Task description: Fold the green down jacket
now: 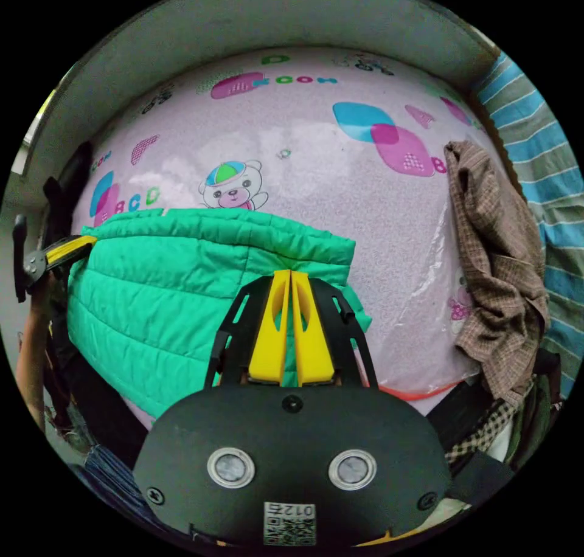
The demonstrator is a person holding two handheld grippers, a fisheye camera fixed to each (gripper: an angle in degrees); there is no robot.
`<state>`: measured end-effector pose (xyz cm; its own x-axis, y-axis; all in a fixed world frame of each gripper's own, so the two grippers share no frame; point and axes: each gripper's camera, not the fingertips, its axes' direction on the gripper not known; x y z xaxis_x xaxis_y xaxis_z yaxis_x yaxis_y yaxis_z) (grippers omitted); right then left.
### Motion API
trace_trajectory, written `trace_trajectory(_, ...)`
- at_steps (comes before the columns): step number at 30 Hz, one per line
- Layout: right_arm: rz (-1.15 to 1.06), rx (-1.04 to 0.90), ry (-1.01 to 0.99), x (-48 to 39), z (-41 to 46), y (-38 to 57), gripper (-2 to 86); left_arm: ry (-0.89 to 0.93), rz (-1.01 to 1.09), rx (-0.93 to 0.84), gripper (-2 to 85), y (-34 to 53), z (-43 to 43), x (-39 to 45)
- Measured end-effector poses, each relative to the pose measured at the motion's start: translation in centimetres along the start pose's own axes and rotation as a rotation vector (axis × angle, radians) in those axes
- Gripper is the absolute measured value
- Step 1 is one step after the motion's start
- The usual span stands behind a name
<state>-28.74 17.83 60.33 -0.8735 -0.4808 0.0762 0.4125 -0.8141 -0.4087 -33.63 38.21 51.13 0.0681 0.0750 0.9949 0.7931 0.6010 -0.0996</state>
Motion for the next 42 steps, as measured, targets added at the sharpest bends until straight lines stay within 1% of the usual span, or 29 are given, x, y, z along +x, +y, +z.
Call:
trace_trajectory(2,0.017,-0.013,-0.086,0.7,1.5,0.6,-1.0,0.009,0.008,0.016,-0.1,0.2,0.8,0.3)
trace_trajectory(6,0.063,-0.033,-0.209,2.1,2.5,1.1,-1.0,-0.046,0.099,0.041,-0.1,0.7,1.9,1.5)
trace_trajectory(8,0.101,-0.049,-0.284,2.9,2.9,1.4,-1.0,-0.030,0.083,0.048,-0.1,0.7,2.2,1.5)
trace_trajectory(9,0.104,-0.051,-0.291,3.0,2.9,1.5,-1.0,-0.015,0.073,0.044,-0.1,0.6,2.3,1.4)
trace_trajectory(12,0.098,-0.056,-0.257,2.3,2.9,1.8,-1.0,-0.001,0.064,0.021,-0.1,0.2,2.4,1.4)
trace_trajectory(16,0.066,-0.057,-0.142,0.4,2.1,2.4,-0.9,0.021,0.070,0.017,-0.1,0.0,1.8,1.1)
trace_trajectory(18,0.073,-0.043,-0.115,-0.1,0.9,2.7,-0.9,0.045,0.017,0.020,0.0,0.1,0.2,-0.1)
trace_trajectory(20,0.037,0.050,-0.102,-1.4,-1.5,3.6,-0.9,0.032,-0.044,0.089,0.1,0.7,-1.9,-0.9)
trace_trajectory(23,-0.043,0.153,-0.123,-4.3,-3.8,4.6,-0.8,0.102,-0.088,0.201,0.3,1.7,-5.4,-0.8)
trace_trajectory(24,-0.063,0.162,-0.133,-5.1,-4.0,4.7,-0.8,0.151,-0.087,0.239,0.3,1.9,-6.2,-0.1)
trace_trajectory(26,-0.110,0.183,-0.155,-8.1,-3.7,4.8,-0.8,0.185,-0.071,0.260,0.3,1.8,-6.2,1.7)
trace_trajectory(28,-0.128,0.178,-0.162,-10.1,-2.5,4.7,-0.9,0.165,-0.042,0.246,0.2,1.5,-5.1,3.8)
trace_trajectory(30,-0.133,0.128,-0.127,-11.6,-0.5,4.5,-0.9,0.085,-0.011,0.171,0.1,0.9,-2.2,5.9)
trace_trajectory(31,-0.131,0.101,-0.079,-12.1,1.0,4.6,-0.9,0.044,-0.017,0.123,0.0,0.8,-0.5,6.3)
trace_trajectory(39,-0.128,0.148,-0.102,-12.2,4.1,5.3,-0.8,0.113,-0.022,0.087,-0.1,-0.2,2.6,5.0)
trace_trajectory(42,-0.140,0.172,-0.073,-12.4,4.8,5.4,-0.8,0.112,-0.026,0.099,-0.1,-0.4,2.7,4.6)
